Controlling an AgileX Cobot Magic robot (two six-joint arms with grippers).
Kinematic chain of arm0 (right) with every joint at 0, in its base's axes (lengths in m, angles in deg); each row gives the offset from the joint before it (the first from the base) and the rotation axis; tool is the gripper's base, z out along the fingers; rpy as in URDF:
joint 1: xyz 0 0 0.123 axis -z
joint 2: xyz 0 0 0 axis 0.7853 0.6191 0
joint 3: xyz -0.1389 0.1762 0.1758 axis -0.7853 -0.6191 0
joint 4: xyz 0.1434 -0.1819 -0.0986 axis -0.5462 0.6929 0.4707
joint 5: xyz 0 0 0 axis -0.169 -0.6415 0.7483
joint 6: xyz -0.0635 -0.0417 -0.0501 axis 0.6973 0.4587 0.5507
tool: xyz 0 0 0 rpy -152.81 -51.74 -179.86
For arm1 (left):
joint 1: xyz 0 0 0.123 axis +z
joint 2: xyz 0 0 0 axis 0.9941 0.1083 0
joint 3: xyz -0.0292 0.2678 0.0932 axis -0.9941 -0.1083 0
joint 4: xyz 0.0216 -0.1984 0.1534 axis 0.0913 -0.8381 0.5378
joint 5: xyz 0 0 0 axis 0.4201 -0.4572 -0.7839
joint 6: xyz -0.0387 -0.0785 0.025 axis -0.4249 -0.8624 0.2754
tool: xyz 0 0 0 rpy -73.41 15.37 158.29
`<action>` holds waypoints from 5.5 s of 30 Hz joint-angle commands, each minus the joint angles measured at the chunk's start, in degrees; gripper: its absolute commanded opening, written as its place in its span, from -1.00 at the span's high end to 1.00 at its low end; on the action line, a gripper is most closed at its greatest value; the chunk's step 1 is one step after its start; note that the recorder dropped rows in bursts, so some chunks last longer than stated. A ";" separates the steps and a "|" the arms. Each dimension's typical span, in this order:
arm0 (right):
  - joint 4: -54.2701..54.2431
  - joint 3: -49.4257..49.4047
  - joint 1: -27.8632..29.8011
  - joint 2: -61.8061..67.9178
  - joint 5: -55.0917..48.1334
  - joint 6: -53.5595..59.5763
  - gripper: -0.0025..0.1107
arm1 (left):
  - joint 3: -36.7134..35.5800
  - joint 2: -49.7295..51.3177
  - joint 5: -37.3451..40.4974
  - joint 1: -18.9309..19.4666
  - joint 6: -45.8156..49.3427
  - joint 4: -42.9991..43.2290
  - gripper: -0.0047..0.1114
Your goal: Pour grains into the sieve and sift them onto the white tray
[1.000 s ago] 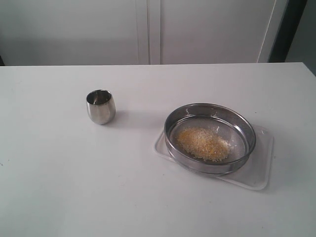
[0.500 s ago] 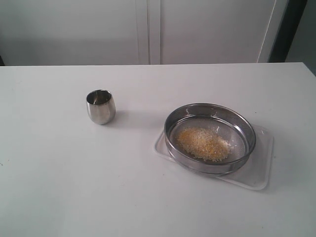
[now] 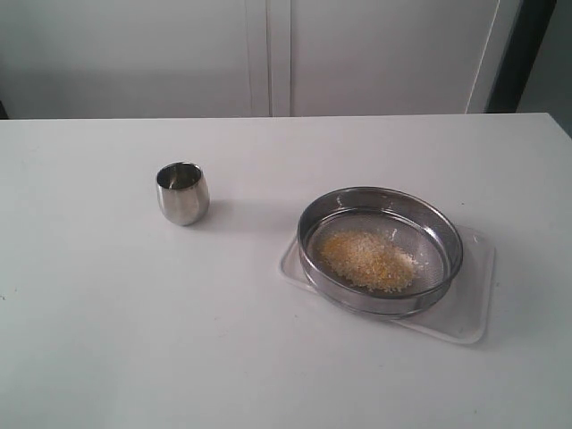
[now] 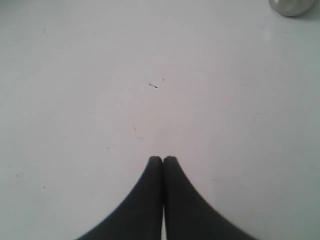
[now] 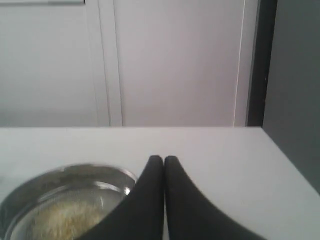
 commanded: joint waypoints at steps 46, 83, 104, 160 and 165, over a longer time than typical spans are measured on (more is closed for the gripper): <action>0.37 30.27 0.11 19.84 -24.78 1.10 0.96 | -0.60 -0.26 0.15 0.23 0.00 -0.70 0.92; -5.77 47.46 0.11 55.27 -41.16 0.46 0.96 | -0.60 -0.26 0.15 0.23 0.00 -0.70 0.92; -15.65 63.31 0.11 88.83 -45.42 9.19 0.92 | -0.60 -0.26 0.15 0.23 0.00 -0.70 0.92; -19.69 65.19 0.11 111.16 -31.09 8.56 0.34 | -0.60 -0.26 0.15 0.23 0.00 -0.70 0.92; -19.69 65.19 0.11 112.27 -31.07 8.35 0.40 | -0.60 -0.26 0.15 0.23 0.00 -0.70 0.92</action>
